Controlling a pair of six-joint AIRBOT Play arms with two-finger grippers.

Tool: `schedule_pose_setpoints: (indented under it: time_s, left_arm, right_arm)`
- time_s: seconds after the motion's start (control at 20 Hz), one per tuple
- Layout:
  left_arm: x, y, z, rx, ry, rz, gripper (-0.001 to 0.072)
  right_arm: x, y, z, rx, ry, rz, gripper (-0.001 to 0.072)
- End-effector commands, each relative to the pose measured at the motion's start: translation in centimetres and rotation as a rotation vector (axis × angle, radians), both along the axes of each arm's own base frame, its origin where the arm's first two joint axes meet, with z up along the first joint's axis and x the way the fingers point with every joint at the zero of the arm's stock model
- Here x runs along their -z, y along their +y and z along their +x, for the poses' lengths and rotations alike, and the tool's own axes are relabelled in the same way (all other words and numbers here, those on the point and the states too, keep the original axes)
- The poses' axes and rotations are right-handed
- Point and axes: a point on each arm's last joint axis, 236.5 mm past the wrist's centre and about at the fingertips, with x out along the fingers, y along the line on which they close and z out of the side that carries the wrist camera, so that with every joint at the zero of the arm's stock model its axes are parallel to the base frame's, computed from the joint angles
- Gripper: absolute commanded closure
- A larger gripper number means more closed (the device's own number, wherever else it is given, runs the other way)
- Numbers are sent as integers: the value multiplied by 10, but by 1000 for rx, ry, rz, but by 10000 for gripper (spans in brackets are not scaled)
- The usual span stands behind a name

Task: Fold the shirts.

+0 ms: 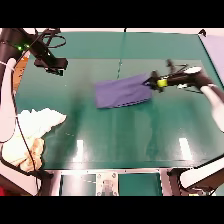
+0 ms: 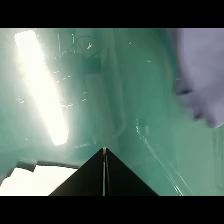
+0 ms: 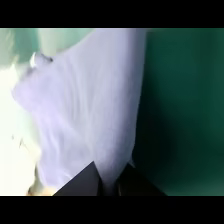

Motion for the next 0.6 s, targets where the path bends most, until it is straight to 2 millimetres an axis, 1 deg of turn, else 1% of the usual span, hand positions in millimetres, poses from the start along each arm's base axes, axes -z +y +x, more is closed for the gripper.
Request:
schedule_pose_setpoints:
  time_s: [0.0,0.05,0.15,0.2,0.25,0.3,0.4,0.45,0.55]
  left_arm:
    - [0,0,0,-1,1,0,678]
    - [0,0,0,-1,0,0,678]
    - [0,0,0,-1,-1,0,678]
    - [0,0,0,-1,0,0,679]
    - [0,0,0,-1,-1,-2,678]
    - [0,0,0,0,-1,-3,678]
    - [-1,0,0,-1,-3,-3,678]
    - [-1,0,0,0,-2,-4,678]
    - [-1,-1,0,0,-2,-4,678]
  right_arm:
    - [-33,-139,-26,236,46,-154,699]
    - [-41,-184,-45,320,56,-179,699]
    - [-49,-260,-89,503,86,-208,699]
    - [-47,-294,-118,600,109,-220,699]
    - [-41,-324,-151,688,146,-236,699]
    - [-32,-346,-183,760,189,-251,699]
    - [-13,-383,-248,912,276,-274,700]
    - [-6,-397,-280,1000,305,-274,700]
    - [5,-413,-335,1177,338,-268,700]
